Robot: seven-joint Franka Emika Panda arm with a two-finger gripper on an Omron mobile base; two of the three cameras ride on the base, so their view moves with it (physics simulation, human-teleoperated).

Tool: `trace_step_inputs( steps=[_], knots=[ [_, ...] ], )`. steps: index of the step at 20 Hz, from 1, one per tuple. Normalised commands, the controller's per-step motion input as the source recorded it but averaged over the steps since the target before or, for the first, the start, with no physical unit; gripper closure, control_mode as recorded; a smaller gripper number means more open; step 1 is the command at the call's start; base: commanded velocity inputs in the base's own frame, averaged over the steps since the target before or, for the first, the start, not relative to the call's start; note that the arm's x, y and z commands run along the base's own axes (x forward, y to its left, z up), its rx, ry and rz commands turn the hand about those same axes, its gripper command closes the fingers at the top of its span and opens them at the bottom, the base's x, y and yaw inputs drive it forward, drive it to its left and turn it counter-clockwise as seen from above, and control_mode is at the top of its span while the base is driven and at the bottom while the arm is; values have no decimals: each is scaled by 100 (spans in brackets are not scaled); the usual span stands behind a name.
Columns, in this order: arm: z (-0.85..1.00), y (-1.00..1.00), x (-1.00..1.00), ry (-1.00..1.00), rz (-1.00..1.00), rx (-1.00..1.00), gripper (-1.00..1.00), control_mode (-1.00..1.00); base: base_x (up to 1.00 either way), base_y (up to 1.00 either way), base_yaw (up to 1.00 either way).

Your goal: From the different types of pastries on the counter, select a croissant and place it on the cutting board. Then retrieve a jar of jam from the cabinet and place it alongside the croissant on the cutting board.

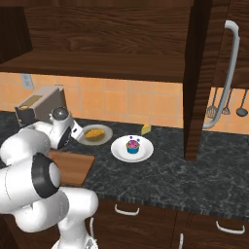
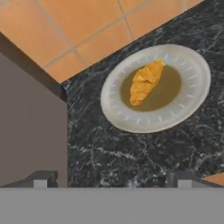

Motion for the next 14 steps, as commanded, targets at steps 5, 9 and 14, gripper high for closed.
trace_step_inputs(
  steps=[5, 9, 14],
  knots=[
    [0, -55, 97, 1, 0, -1, -100, -100, 0, 0, 0],
    [0, -14, 29, 1, 0, 0, -100, -100, 0, 0, 0],
    [-58, -4, 18, 2, -2, -6, -100, -100, 0, 0, 0]
  ],
)
